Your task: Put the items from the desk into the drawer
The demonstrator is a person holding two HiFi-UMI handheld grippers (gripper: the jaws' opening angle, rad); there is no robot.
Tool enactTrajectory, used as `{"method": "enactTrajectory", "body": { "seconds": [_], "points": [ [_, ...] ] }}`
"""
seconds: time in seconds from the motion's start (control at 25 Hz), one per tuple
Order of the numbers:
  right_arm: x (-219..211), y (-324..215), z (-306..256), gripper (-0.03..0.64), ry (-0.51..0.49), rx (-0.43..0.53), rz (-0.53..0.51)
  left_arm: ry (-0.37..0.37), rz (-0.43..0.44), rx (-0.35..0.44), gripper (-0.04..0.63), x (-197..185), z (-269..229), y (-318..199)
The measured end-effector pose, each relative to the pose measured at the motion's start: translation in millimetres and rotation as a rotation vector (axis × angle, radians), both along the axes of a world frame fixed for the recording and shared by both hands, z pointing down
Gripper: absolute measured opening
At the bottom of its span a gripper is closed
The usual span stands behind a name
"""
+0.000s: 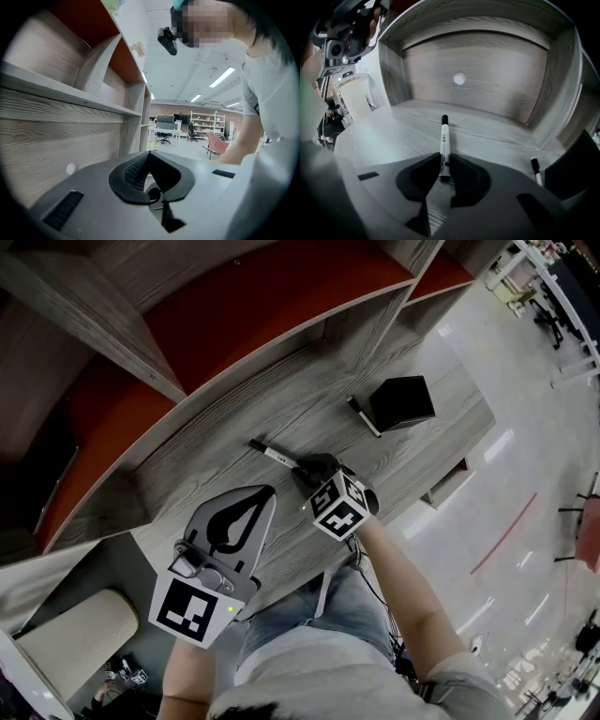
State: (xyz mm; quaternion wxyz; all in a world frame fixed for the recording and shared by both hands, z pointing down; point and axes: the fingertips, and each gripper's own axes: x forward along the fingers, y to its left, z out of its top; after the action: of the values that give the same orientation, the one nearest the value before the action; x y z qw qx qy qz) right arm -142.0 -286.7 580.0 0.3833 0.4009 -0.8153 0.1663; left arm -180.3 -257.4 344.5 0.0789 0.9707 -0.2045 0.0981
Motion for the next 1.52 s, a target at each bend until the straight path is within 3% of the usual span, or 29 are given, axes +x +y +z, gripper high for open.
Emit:
{"method": "enactTrajectory", "body": {
  "seconds": [0.24, 0.6, 0.8, 1.52],
  "points": [
    [5.4, 3.6, -30.4, 0.072, -0.066, 0.061, 0.044, 0.000, 0.008, 0.007, 0.009, 3.6, -2.5, 4.0],
    [25.9, 31.1, -124.1, 0.072, -0.164, 0.231, 0.107, 0.034, 0.068, 0.036, 0.009, 25.4, -21.2, 22.4],
    [39.1, 44.9, -155.8, 0.072, -0.176, 0.300, 0.149, 0.056, 0.114, 0.059, 0.009, 41.8, -28.9, 34.3],
    [107.9, 113.7, -245.3, 0.072, -0.157, 0.500, 0.406, 0.111, 0.424, 0.086, 0.008, 121.3, -50.9, 92.4]
  ]
}}
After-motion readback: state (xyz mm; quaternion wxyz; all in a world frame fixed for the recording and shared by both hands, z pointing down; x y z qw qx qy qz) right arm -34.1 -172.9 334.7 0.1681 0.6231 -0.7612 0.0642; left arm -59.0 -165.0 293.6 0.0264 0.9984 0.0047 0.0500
